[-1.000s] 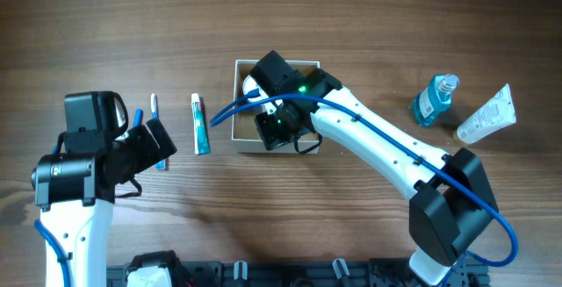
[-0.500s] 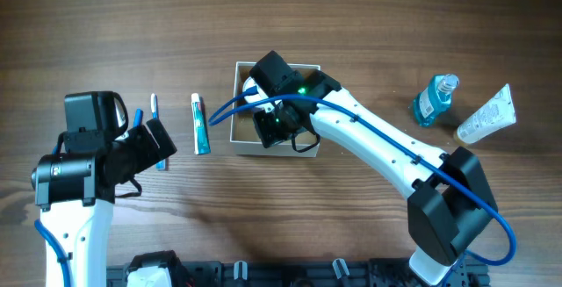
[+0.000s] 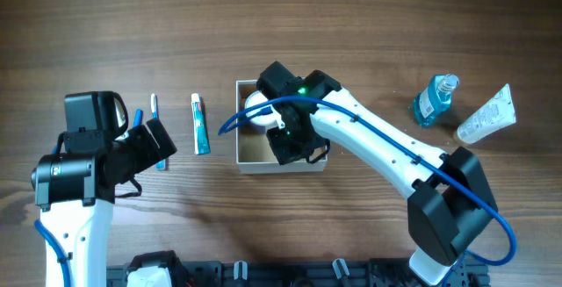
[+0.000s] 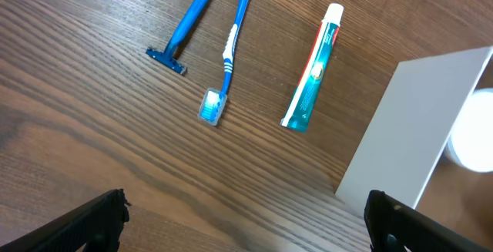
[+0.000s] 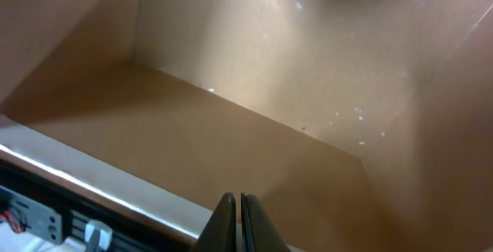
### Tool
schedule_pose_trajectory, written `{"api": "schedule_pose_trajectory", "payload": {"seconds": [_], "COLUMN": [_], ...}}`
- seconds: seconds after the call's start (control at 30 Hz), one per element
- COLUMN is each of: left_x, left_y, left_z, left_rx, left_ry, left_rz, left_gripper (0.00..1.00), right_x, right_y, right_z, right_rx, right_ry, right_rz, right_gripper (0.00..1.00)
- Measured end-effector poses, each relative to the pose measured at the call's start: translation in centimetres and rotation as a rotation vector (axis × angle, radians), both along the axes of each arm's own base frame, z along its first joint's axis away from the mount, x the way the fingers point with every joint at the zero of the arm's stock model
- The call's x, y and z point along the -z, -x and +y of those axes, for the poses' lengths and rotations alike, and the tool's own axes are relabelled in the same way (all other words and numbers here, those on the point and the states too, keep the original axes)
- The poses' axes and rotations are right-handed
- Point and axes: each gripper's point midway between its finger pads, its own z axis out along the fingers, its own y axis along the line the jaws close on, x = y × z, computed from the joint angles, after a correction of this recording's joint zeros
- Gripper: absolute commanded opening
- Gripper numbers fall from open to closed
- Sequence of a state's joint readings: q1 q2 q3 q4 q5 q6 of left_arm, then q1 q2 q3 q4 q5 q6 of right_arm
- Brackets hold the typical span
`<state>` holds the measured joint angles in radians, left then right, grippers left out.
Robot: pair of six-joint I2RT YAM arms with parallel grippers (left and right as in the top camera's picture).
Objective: Pack container
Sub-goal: 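Carry the container into the box with the right gripper and release, then move the right gripper to the blue Listerine bottle and grasp it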
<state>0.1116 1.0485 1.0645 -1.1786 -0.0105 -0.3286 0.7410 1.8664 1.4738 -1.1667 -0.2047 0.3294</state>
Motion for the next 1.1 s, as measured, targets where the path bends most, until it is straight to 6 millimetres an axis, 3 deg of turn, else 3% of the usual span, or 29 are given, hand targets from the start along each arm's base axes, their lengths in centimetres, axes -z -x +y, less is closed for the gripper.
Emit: {"api": "schedule_pose_trajectory", "payload": {"seconds": [0.17, 0.37, 0.57, 0.7, 0.8, 0.9, 1.03, 1.1], "left_x": [0.0, 0.0, 0.0, 0.0, 0.0, 0.0, 0.0, 0.0], "left_y": [0.0, 0.0, 0.0, 0.0, 0.0, 0.0, 0.0, 0.0], "left_z": [0.0, 0.0, 0.0, 0.0, 0.0, 0.0, 0.0, 0.0], "left_rx": [0.0, 0.0, 0.0, 0.0, 0.0, 0.0, 0.0, 0.0], "left_ry": [0.0, 0.0, 0.0, 0.0, 0.0, 0.0, 0.0, 0.0], "left_rz": [0.0, 0.0, 0.0, 0.0, 0.0, 0.0, 0.0, 0.0], "left_gripper": [1.0, 1.0, 1.0, 1.0, 1.0, 1.0, 1.0, 1.0], "right_x": [-0.1, 0.1, 2.5, 2.9, 2.8, 2.8, 2.9, 3.1], "right_y": [0.5, -4.6, -7.9, -9.5, -9.6, -9.2, -9.3, -8.9], "right_z": [0.3, 0.9, -0.4, 0.1, 2.2, 2.8, 2.4, 0.7], "right_rx": [0.0, 0.091, 0.229, 0.256, 0.2, 0.182, 0.186, 0.196], "right_ry": [-0.019, -0.006, 0.052, 0.016, -0.084, -0.115, -0.092, -0.014], "right_rz": [0.026, -0.203, -0.256, -0.29, -0.27, -0.247, -0.256, -0.252], "right_gripper": [0.04, 0.04, 0.04, 0.05, 0.06, 0.08, 0.13, 0.17]}}
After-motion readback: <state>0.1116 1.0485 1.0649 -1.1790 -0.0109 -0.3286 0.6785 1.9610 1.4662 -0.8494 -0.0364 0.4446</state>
